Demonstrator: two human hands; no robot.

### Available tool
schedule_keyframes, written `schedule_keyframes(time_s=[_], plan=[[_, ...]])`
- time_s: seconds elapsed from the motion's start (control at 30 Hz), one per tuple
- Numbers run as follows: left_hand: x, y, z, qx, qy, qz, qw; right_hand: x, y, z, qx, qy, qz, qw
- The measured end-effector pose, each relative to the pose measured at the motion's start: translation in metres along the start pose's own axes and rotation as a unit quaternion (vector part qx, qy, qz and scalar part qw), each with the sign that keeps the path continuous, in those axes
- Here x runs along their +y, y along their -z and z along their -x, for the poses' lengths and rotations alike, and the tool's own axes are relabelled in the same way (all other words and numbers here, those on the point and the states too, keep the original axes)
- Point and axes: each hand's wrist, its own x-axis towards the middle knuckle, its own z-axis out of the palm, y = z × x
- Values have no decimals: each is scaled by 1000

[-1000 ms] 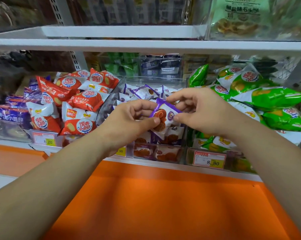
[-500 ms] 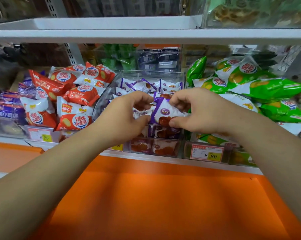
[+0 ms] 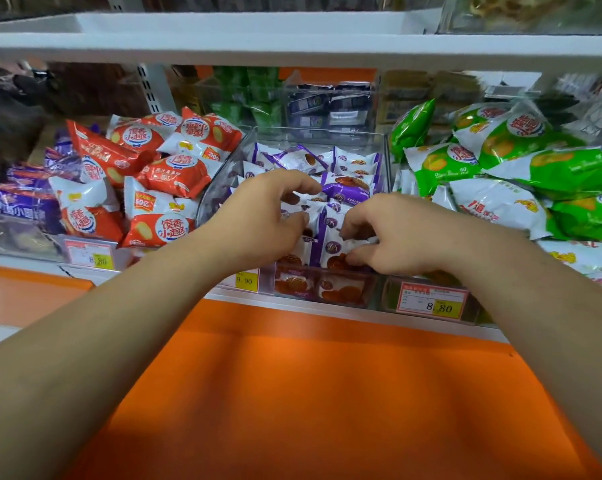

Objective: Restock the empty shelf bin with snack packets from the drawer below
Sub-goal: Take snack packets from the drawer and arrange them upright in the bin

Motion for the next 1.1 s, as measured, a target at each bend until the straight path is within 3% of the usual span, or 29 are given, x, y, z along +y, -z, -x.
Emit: schedule_keyframes(time_s=[0.17,0.4,0.67,0.93,1.1], plan=[[-9,-2,0,-1,6,9,1000,-8,2,0,-33,12,48,998],[-13,-4,1,6,7,18,1000,-14,-2,-4,-16,-6,47,999],[-14,-8,4,-8,-27,4,1000,-26,-6,-4,-8,-19,122,992],[-22,-6,5,3,-64,-16,998,-16,-1,2,26,-24,29,999],[-26,-11,1,-9,-71,-11,997,-19,-6,2,41,-20,78,996]])
